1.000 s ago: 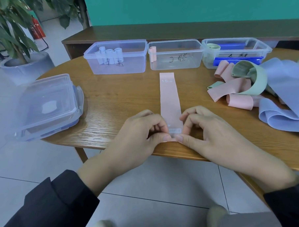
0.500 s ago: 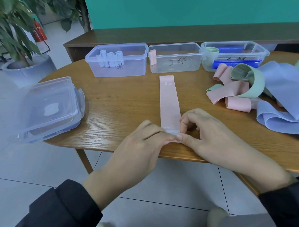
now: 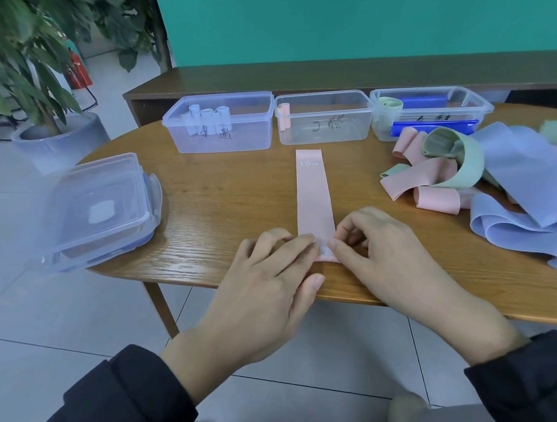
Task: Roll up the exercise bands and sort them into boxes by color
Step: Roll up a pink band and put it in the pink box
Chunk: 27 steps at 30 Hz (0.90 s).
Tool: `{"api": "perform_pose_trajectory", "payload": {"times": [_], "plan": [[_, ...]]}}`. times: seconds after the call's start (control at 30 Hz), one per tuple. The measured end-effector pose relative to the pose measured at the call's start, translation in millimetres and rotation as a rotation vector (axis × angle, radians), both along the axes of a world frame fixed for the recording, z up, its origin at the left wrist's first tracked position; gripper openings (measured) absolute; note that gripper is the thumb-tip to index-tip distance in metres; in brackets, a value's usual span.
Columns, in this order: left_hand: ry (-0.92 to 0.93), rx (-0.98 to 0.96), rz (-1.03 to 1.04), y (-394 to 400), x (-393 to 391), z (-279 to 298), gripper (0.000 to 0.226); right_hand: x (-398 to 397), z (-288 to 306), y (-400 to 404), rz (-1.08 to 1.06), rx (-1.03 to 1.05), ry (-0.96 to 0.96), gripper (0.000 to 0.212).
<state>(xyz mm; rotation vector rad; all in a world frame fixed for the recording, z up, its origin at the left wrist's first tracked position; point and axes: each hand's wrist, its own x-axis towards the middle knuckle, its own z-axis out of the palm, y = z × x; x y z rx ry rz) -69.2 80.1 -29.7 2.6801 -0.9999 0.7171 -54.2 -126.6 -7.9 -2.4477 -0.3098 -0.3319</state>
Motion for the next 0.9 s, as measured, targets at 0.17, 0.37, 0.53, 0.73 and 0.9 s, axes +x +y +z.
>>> {"api": "perform_pose_trajectory", "payload": {"times": [0.17,0.37,0.53,0.73,0.9], "plan": [[0.04,0.026,0.024,-1,-3,2,0.053,-8,0,-3,0.059,0.028,-0.171,0.004],[0.085,0.028,0.036,1,0,4,0.055,-31,-13,-3,0.146,-0.179,-0.284,0.023],[0.144,0.045,0.094,-2,2,5,0.056,-35,-13,1,0.067,-0.377,-0.256,0.046],[0.212,0.051,0.15,-4,7,9,0.06,-34,-7,5,0.058,-0.454,-0.131,0.054],[0.162,-0.089,0.068,-1,7,8,0.048,-32,-2,3,0.082,-0.454,-0.07,0.059]]}}
